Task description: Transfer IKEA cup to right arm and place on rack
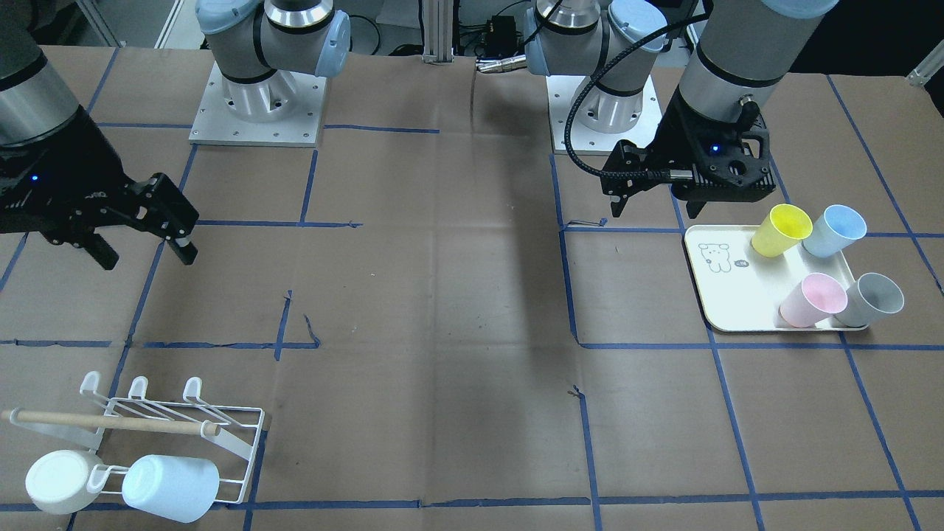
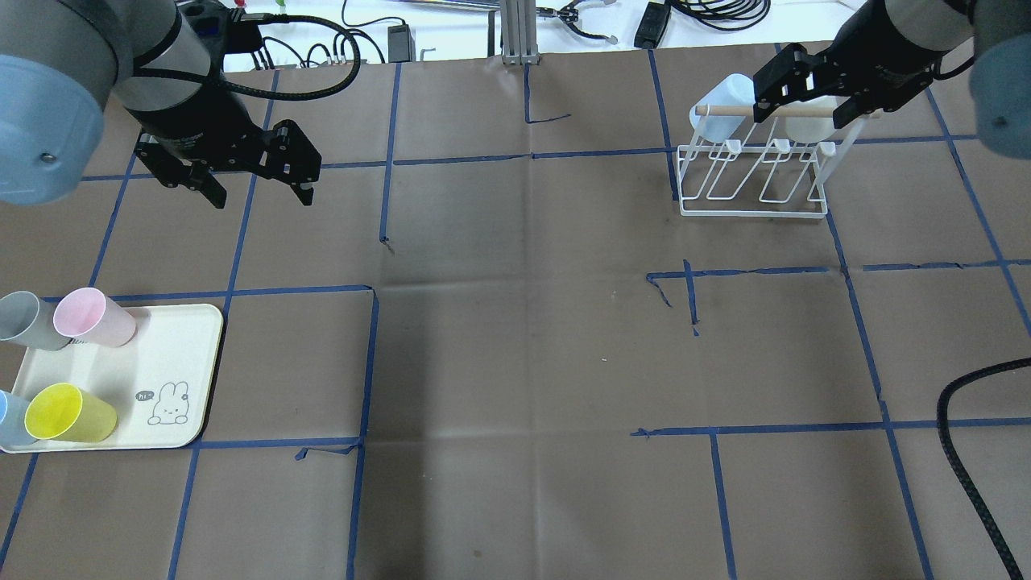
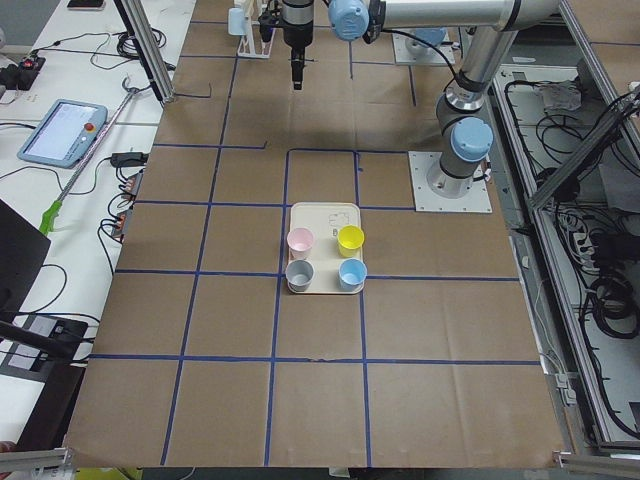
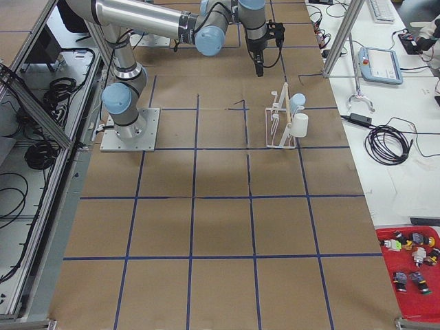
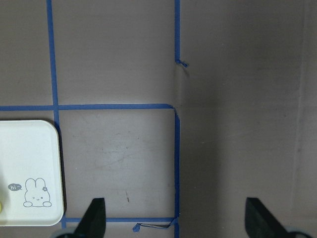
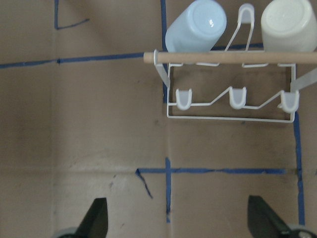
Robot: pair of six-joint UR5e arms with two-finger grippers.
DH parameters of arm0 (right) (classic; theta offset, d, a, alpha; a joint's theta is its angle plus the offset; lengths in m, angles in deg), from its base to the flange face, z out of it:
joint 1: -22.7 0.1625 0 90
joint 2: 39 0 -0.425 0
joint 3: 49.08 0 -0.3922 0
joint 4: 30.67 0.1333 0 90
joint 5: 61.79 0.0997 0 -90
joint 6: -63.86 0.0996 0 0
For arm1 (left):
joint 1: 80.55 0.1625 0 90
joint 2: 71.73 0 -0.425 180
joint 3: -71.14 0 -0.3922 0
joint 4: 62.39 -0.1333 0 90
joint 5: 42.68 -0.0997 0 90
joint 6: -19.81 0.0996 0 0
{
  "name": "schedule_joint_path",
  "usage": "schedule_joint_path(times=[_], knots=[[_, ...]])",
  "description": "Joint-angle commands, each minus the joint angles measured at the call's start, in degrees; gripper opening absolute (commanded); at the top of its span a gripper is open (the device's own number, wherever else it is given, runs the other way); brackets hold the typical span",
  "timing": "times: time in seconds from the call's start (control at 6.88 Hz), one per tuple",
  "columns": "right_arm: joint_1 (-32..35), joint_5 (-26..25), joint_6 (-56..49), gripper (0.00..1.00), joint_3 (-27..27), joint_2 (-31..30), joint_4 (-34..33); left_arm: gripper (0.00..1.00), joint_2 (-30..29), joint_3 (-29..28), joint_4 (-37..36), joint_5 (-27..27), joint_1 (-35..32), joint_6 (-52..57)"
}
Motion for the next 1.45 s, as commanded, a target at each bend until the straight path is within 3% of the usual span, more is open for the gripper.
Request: schedule_joint_path(times=[0.0, 0.29, 0.87, 1.31], knots=[[8.6, -0.3, 0.3, 1.0, -1.4, -0.7, 12.9, 1.0, -0.1, 0.0, 0.0, 0.0, 0.0, 0.0], [12.3, -10.0, 1.8, 1.0, -0.8, -4.2, 13.5, 1.0, 0.0, 0.1, 0.0, 0.1, 0.0, 0.0], [11.3, -10.7, 2.9, 1.0, 1.9, -9.7, 12.5, 1.0, 0.0, 0.0, 0.0, 0.1, 0.0, 0.0], [8.7, -9.7, 2.5, 1.0, 2.5, -10.0, 12.4, 1.0, -0.2, -0.2, 0.0, 0.1, 0.0, 0.1]])
